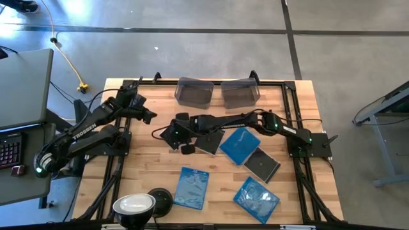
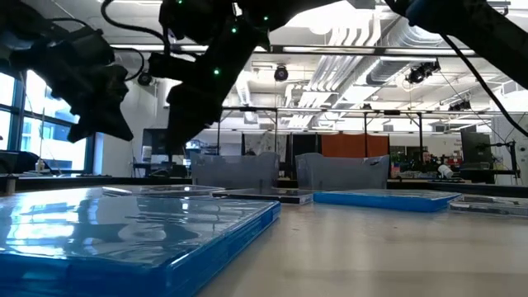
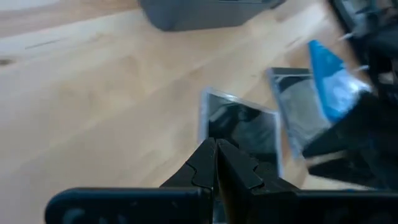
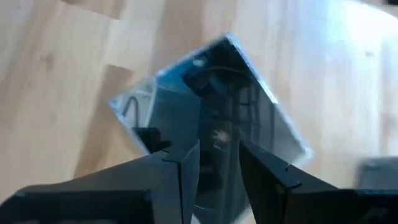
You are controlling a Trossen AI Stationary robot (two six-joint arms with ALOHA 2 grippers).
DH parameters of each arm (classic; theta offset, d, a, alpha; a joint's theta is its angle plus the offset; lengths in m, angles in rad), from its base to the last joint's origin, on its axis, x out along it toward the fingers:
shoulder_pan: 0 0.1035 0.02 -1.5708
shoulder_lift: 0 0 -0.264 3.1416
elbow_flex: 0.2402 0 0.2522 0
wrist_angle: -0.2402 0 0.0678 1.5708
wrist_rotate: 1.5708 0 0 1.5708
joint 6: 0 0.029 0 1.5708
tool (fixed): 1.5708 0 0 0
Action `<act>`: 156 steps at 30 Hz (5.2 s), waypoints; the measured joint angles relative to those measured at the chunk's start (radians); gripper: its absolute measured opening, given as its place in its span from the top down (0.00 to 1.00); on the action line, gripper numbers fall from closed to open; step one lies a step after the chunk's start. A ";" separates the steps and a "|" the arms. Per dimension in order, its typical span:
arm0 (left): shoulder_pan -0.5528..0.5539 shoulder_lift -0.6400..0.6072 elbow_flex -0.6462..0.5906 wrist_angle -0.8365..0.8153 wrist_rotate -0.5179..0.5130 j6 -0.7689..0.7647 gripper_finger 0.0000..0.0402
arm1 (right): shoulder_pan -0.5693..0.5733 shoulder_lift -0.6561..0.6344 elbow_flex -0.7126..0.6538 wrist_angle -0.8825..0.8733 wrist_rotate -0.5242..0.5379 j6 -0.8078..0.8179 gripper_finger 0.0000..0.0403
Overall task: Pick & place jewel cases by type
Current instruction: Put the top left black cd case into the left black bin
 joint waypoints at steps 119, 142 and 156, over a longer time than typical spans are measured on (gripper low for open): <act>-0.267 0.747 0.057 0.375 0.034 -0.093 0.60 | 0.002 0.015 -0.157 -0.059 0.060 0.687 0.45; -0.268 0.683 0.094 0.311 0.021 0.003 0.59 | -0.014 0.008 -0.163 -0.022 0.220 0.505 0.47; -0.268 0.595 0.107 0.338 -0.038 0.006 0.59 | -0.025 0.006 -0.163 -0.061 0.327 0.460 0.50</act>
